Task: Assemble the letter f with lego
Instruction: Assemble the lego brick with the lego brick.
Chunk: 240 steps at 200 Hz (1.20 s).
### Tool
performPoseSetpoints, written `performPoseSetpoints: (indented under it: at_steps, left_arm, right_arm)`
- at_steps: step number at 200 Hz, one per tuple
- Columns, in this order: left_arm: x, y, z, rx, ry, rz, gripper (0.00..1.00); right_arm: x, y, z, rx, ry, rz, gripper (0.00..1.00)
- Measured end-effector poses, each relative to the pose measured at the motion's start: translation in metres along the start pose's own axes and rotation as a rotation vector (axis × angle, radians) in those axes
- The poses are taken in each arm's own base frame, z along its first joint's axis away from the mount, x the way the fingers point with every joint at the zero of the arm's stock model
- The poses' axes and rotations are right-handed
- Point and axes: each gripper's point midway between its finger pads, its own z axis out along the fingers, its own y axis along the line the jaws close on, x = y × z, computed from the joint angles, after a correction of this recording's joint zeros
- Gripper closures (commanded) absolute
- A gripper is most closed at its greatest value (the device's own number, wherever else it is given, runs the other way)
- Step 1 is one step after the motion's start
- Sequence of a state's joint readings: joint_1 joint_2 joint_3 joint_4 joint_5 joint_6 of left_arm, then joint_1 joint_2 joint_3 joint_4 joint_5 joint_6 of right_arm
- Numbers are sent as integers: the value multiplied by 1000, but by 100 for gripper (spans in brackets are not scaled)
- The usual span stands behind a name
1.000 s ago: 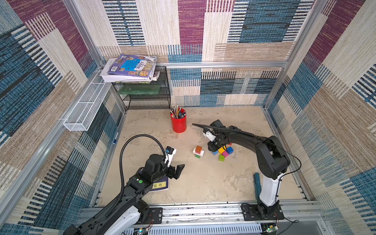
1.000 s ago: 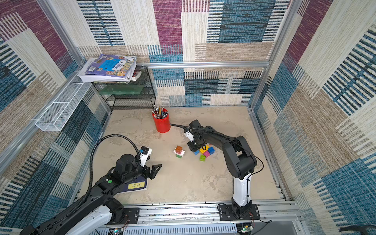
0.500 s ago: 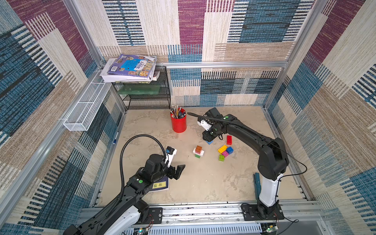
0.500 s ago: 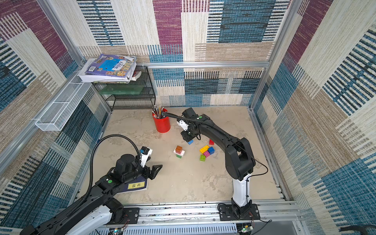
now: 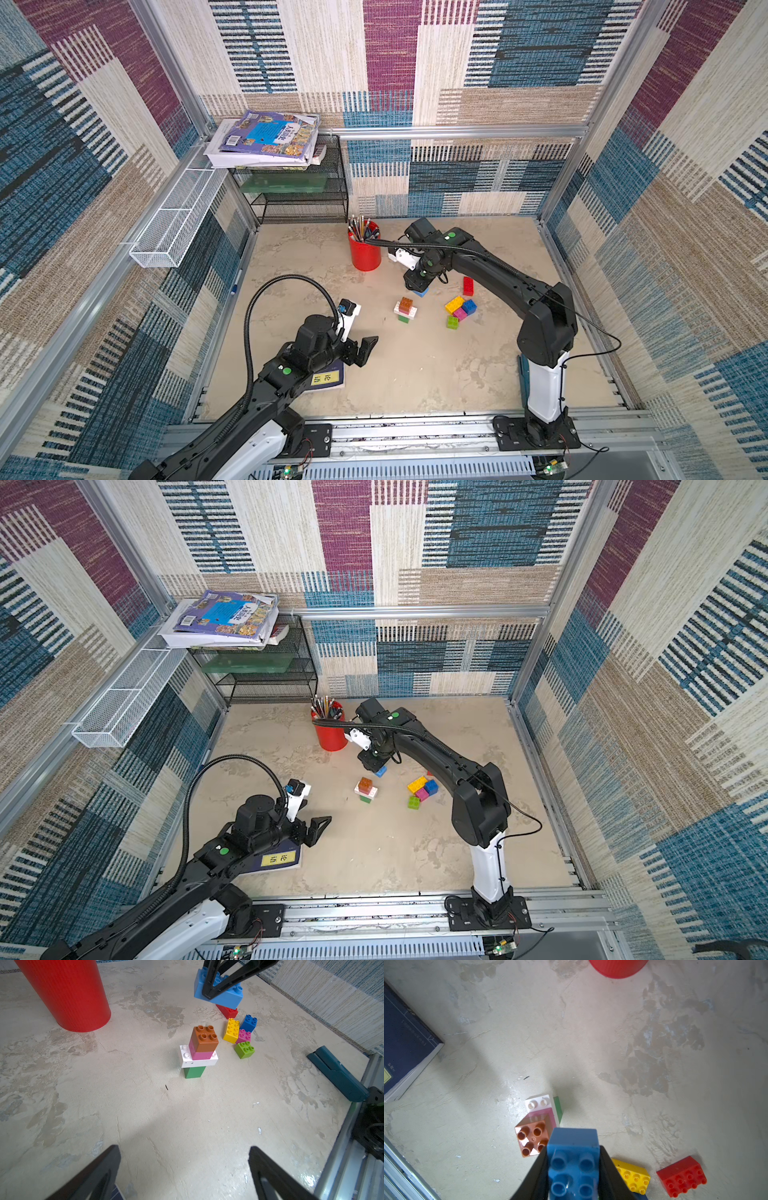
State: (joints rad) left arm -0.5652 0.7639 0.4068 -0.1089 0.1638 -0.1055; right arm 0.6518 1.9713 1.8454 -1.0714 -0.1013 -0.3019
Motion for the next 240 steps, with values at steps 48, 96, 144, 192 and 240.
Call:
performPoseSetpoints:
  at_steps: [48, 96, 144, 192, 240]
  left_arm:
    - [0, 0, 0, 0, 0, 0, 1]
    - [0, 0, 0, 0, 0, 0, 1]
    - [0, 0, 0, 0, -1, 0, 1]
    - [0, 0, 0, 0, -2, 0, 1]
    - [0, 0, 0, 0, -2, 0, 1]
  right_arm:
    - [1, 19, 4, -15, 28, -51, 71]
    - [3, 28, 10, -11, 47, -77, 71]
    - [4, 30, 13, -9, 59, -84, 71]
    - [15, 31, 17, -6, 86, -92, 71]
    - [19, 33, 12, -5, 83, -108, 71]
